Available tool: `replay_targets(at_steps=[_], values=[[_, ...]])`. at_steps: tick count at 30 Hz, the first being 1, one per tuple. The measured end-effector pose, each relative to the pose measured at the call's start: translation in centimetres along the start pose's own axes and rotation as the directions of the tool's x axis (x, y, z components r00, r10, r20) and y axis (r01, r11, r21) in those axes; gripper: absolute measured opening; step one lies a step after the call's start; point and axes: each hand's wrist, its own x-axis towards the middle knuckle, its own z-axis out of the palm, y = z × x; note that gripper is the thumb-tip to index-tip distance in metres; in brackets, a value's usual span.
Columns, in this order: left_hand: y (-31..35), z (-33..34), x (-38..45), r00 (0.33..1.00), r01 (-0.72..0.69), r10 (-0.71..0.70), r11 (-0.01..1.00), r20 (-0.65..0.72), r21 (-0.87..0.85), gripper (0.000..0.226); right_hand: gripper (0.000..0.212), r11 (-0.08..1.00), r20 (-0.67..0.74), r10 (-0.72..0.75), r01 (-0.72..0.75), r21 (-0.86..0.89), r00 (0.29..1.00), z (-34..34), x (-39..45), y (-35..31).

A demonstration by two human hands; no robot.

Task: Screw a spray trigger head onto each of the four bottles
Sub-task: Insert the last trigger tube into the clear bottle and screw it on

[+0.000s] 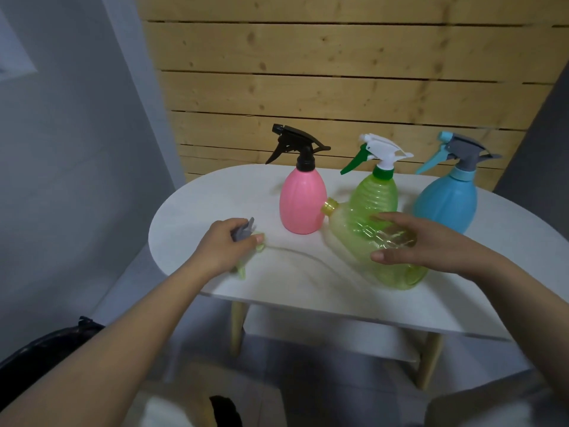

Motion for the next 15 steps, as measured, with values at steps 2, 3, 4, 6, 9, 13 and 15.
replay_targets(at_steps=[2, 3, 4, 6, 9, 13, 15], values=[[0.2, 0.2, 0.1, 0.998, -0.007, 0.005, 0.999, -0.067, -0.031, 0.043, 0.086, 0.999, 0.011, 0.015, -0.016, 0.028, 1.0, -0.9, -0.6, 0.7], [0.2, 0.2, 0.1, 0.995, -0.003, -0.002, 0.999, -0.101, -0.046, 0.039, 0.084, 0.999, 0.019, 0.02, -0.021, 0.046, 1.0, -1.2, -0.8, 1.0], [0.3, 0.3, 0.2, 0.991, 0.0, -0.009, 0.998, -0.131, -0.069, 0.037, 0.082, 0.998, 0.025, 0.026, -0.028, 0.058, 0.999, -1.7, -1.2, 1.4], [0.3, 0.4, 0.4, 0.984, 0.013, -0.032, 0.994, -0.173, -0.113, 0.034, 0.081, 0.998, 0.031, 0.037, -0.039, 0.058, 0.999, -2.3, -1.6, 2.0], [0.4, 0.9, 0.6, 0.976, 0.054, -0.086, 0.985, -0.201, -0.161, 0.031, 0.084, 0.997, 0.039, 0.074, -0.075, 0.022, 0.997, -2.8, -2.3, 3.1], [0.5, 1.2, 0.7, 0.969, 0.079, -0.122, 0.977, -0.216, -0.198, 0.039, 0.064, 0.995, 0.044, 0.1, -0.101, 0.02, 0.994, -3.2, -3.0, 4.2], [0.5, 1.2, 0.8, 0.964, 0.084, -0.134, 0.972, -0.228, -0.217, 0.039, 0.059, 0.992, 0.041, 0.123, -0.124, 0.022, 0.992, -3.5, -3.4, 4.7]])
